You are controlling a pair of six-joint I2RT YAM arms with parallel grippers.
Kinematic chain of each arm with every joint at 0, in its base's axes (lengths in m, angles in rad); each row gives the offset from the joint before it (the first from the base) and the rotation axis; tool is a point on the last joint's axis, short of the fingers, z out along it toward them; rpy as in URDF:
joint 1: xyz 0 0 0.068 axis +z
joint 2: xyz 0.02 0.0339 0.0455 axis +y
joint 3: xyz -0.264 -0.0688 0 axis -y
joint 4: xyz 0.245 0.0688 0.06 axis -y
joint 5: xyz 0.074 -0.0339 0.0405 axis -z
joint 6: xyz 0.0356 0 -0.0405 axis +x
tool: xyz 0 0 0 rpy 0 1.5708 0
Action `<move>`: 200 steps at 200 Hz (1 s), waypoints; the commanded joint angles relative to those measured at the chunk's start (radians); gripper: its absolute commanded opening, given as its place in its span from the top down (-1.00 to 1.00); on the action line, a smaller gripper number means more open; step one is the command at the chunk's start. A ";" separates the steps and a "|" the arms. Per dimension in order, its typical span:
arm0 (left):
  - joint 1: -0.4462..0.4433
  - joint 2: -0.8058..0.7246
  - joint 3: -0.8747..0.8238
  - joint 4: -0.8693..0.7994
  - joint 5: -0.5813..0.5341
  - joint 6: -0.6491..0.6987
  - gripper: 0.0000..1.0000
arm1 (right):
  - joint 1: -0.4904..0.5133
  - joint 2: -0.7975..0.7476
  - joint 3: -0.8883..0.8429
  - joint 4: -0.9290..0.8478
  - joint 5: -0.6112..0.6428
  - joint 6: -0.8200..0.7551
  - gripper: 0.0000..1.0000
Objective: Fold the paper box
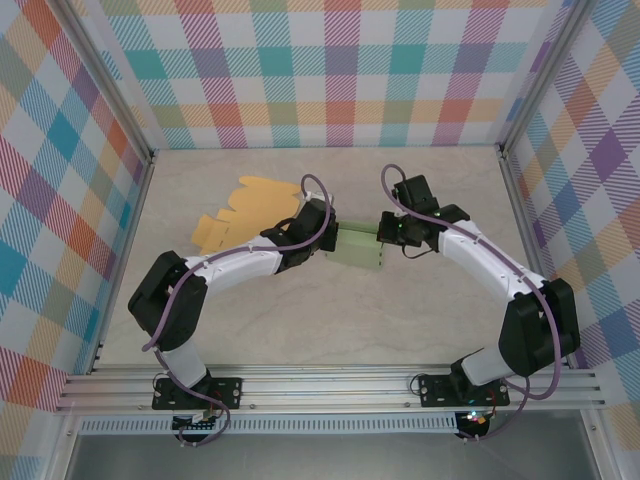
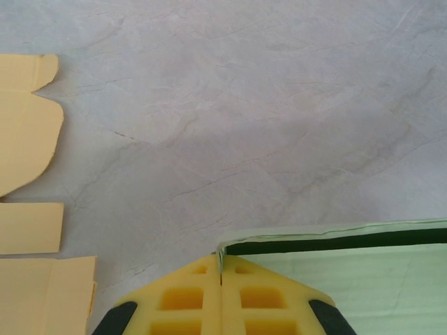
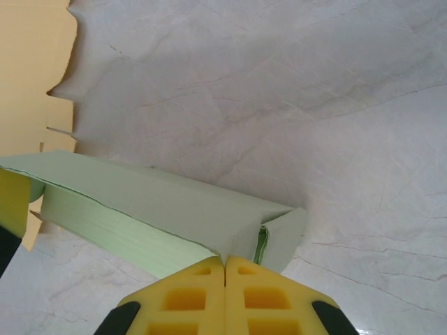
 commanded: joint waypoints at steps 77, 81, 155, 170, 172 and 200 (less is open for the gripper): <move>-0.034 0.035 -0.001 -0.051 0.038 -0.009 1.00 | 0.001 0.018 -0.045 0.020 -0.014 -0.077 0.95; -0.035 0.034 -0.002 -0.051 0.037 -0.009 1.00 | 0.001 0.017 -0.050 0.020 -0.013 -0.080 0.95; -0.034 0.033 -0.007 -0.051 0.039 -0.009 1.00 | 0.002 0.007 -0.138 0.089 -0.014 -0.079 0.95; -0.034 0.030 -0.007 -0.051 0.040 -0.003 1.00 | 0.003 0.006 -0.140 0.084 -0.008 -0.089 0.96; -0.033 0.029 -0.007 -0.052 0.040 -0.003 1.00 | 0.003 0.006 -0.141 0.084 -0.007 -0.090 0.96; -0.035 0.017 -0.013 -0.057 0.035 0.007 1.00 | 0.002 -0.005 -0.151 0.081 0.011 -0.098 0.96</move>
